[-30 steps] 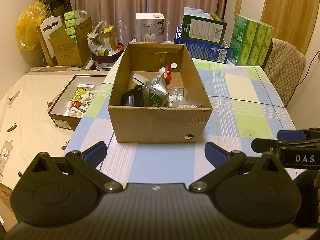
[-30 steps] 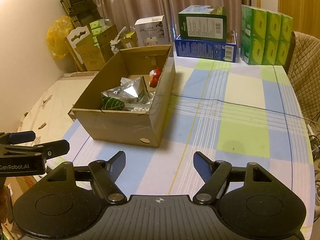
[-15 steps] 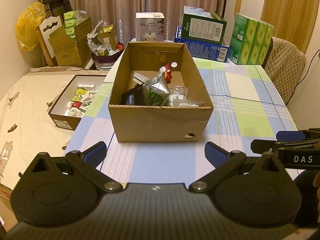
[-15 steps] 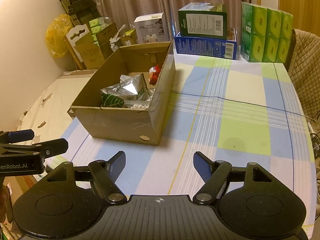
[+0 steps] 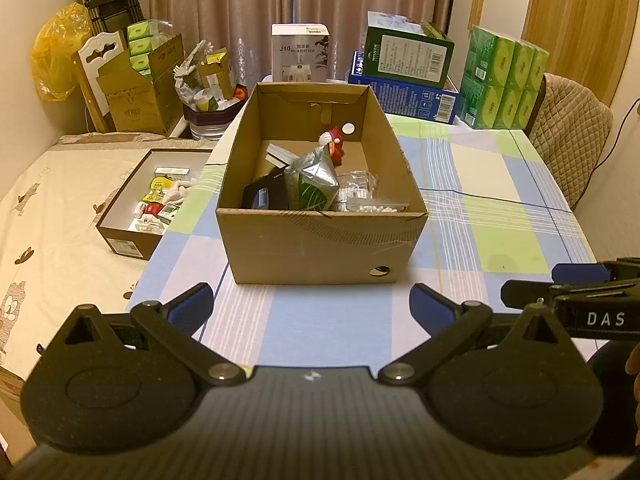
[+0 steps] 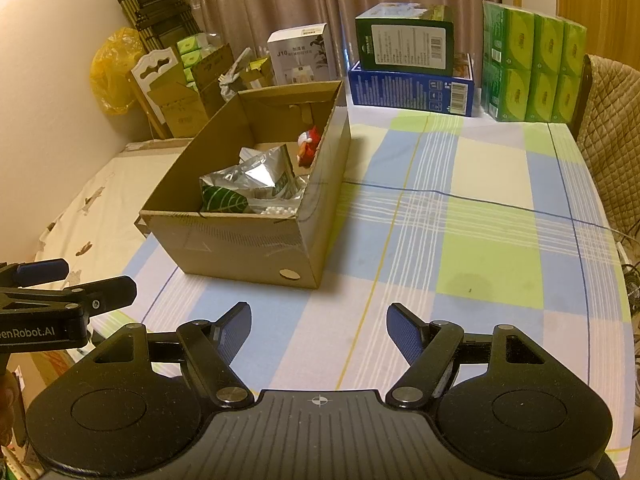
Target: Organize objects
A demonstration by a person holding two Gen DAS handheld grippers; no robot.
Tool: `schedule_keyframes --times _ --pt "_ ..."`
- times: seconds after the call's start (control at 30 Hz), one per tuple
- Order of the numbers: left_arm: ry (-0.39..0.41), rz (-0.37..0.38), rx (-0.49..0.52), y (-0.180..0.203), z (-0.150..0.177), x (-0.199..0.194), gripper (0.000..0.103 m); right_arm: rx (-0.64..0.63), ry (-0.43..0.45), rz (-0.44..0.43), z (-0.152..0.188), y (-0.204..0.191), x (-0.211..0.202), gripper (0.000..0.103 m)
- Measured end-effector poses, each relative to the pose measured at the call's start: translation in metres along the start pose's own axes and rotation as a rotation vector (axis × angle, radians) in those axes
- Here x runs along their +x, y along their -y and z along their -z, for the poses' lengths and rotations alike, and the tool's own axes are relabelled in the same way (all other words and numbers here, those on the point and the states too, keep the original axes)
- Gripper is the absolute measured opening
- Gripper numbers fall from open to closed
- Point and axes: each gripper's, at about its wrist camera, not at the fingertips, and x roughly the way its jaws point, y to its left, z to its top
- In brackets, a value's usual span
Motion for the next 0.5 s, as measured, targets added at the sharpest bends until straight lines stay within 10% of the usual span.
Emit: schedule_keyframes --times 0.5 --pt "-0.001 -0.002 0.002 0.0007 0.0011 0.0027 0.103 0.003 0.003 -0.006 -0.0001 0.0001 0.0001 0.072"
